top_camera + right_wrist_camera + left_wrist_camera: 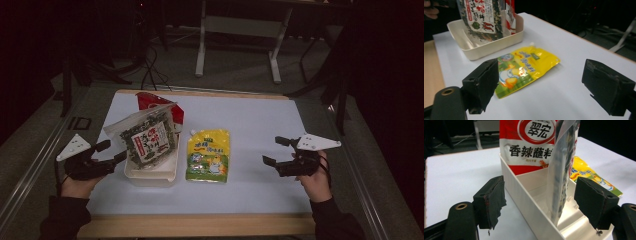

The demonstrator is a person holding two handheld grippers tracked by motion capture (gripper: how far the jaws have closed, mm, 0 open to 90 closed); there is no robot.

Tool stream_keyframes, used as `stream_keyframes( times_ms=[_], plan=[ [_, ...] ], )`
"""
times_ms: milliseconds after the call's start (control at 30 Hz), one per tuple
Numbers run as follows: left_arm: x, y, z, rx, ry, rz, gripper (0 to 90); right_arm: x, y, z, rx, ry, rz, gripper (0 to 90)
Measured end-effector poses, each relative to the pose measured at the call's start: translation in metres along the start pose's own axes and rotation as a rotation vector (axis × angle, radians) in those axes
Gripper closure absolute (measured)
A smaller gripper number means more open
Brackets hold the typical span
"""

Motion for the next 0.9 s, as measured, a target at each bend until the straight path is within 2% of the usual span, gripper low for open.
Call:
stream_keyframes(
  times_ms=[33,100,133,167,200,233,267,333,367,533,600,733,800,900],
  plan=[
    [0.002,0.001,0.002,0.003,0.008,0.016,23.5,0.0,0.0,0.0,0.002,-0.001,-0.008,13.4],
    [0.005,0.004,0.007,-0.02,0.013,0.035,16.7,0.002,0.0,0.0,0.003,-0.005,-0.016,12.3],
    [0.006,0.007,0.01,-0.02,0.022,0.039,16.1,0.002,-0.001,-0.001,0.011,-0.004,-0.017,11.0],
    [0.007,0.01,0.013,-0.038,0.025,0.042,15.4,0.003,-0.001,-0.002,0.014,-0.005,-0.019,10.9],
    [0.009,0.013,0.016,-0.035,0.031,0.049,13.3,0.003,-0.002,-0.002,0.002,-0.009,-0.023,10.6],
    [0.01,0.017,0.02,-0.023,0.034,0.057,8.8,0.004,-0.003,-0.003,0.006,-0.01,-0.026,10.7],
    [0.01,0.021,0.023,-0.031,0.035,0.063,6.7,0.004,-0.003,-0.004,0.019,-0.007,-0.024,10.7],
    [0.011,0.031,0.029,-0.038,0.044,0.055,5.1,0.004,-0.004,-0.006,0.01,-0.013,-0.025,10.9],
    [0.011,0.037,0.032,-0.036,0.044,0.049,3.2,0.004,-0.005,-0.007,0.022,-0.012,-0.024,12.5],
    [0.01,0.067,0.04,-0.038,0.06,0.016,2.9,0.005,-0.006,-0.011,0.024,-0.034,-0.016,16.8],
    [0.011,0.077,0.04,-0.058,0.076,0.002,2.8,0.006,-0.006,-0.012,0.035,-0.035,-0.006,20.6],
    [0.015,0.095,0.033,-0.007,0.082,-0.001,2.8,0.006,-0.007,-0.016,0.035,-0.053,0.01,27.9],
    [0.018,0.105,0.026,0.026,0.068,-0.029,2.8,0.005,-0.007,-0.019,0.042,-0.072,0.033,29.8],
    [0.021,0.116,0.019,0.071,0.049,-0.051,2.8,0.005,-0.005,-0.028,0.03,-0.088,0.029,31.1]
  ],
)
Point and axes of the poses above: each handheld gripper's, and its own axes: z roughly backward along the jaws, x roughly out of its underside, y roughly to its right, the point moved 1 cm from there along -z, roughly forward along the jaws, and after that the axes turned 4 degrees about y, right-handed, at the moved point
